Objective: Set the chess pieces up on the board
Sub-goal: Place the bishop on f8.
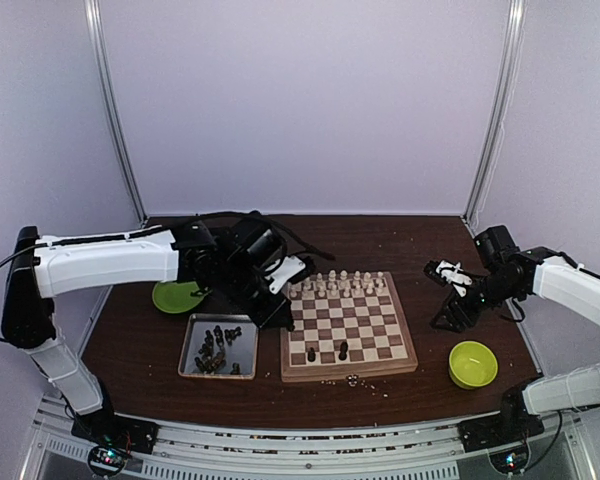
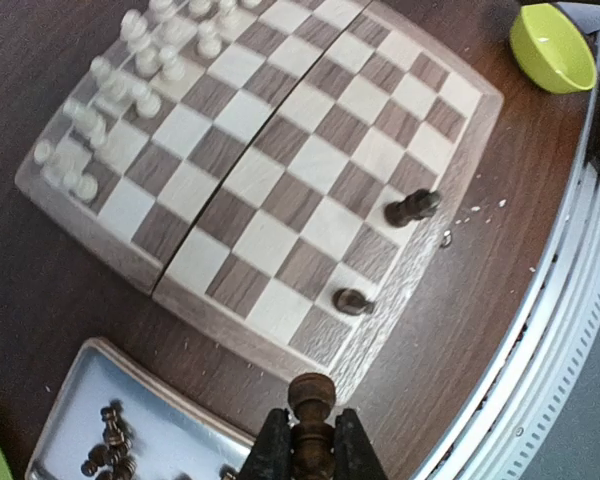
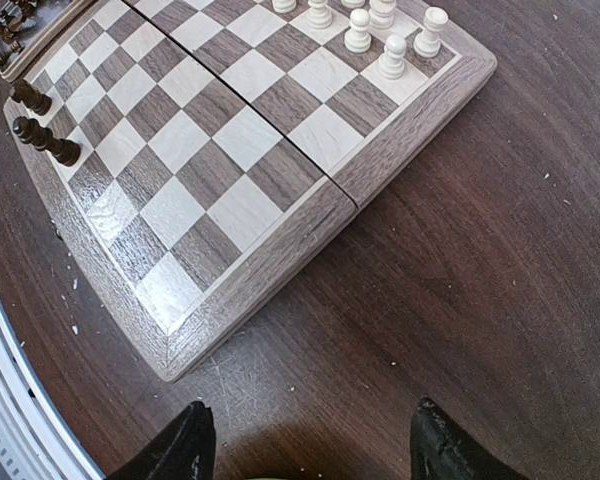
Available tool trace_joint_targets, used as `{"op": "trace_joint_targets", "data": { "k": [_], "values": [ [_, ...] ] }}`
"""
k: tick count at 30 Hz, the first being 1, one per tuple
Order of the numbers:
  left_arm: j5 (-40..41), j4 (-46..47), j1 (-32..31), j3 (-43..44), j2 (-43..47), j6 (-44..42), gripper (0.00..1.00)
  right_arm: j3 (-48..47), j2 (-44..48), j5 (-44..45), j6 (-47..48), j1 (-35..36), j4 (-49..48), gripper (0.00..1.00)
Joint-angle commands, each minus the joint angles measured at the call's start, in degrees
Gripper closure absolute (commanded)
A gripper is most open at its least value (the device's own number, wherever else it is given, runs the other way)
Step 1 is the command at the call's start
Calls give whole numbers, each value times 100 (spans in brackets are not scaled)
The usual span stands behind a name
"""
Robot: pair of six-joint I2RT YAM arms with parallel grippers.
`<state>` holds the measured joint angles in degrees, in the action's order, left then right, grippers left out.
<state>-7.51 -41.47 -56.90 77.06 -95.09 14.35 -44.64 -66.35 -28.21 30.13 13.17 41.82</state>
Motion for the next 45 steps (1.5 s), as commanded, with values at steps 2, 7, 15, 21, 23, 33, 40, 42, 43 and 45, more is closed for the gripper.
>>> {"op": "trace_joint_targets", "data": {
  "k": [2, 7, 15, 21, 23, 33, 40, 42, 43, 45],
  "values": [
    [25, 232, -343, 750, -524, -513, 93, -128, 14, 114, 46, 45, 43, 33],
    [61, 6, -497, 1339, -1054, -701, 93, -129, 23, 111, 53, 45, 62, 33],
    [105, -106, -657, 1716, -1600, -857, 93, -135, 43, 105, 54, 45, 69, 33],
    [284, -129, -783, 1903, -1857, -885, 93, -135, 36, 105, 63, 53, 67, 33],
    [303, -162, -808, 1940, -1948, -903, 93, -129, 43, 105, 63, 54, 65, 33],
    [370, -257, -857, 1954, -2136, -956, 92, -132, 25, 113, 67, 48, 78, 33],
    [326, -269, -857, 1953, -2205, -963, 92, -139, 19, 114, 70, 63, 80, 33],
    [315, -265, -857, 1954, -2258, -967, 92, -134, 8, 114, 72, 63, 75, 33],
    [313, -265, -857, 1954, -2284, -963, 91, -135, 8, 114, 68, 64, 75, 32],
    [319, -265, -865, 1945, -2345, -974, 91, -134, 8, 117, 72, 63, 88, 32]
  ]
}}
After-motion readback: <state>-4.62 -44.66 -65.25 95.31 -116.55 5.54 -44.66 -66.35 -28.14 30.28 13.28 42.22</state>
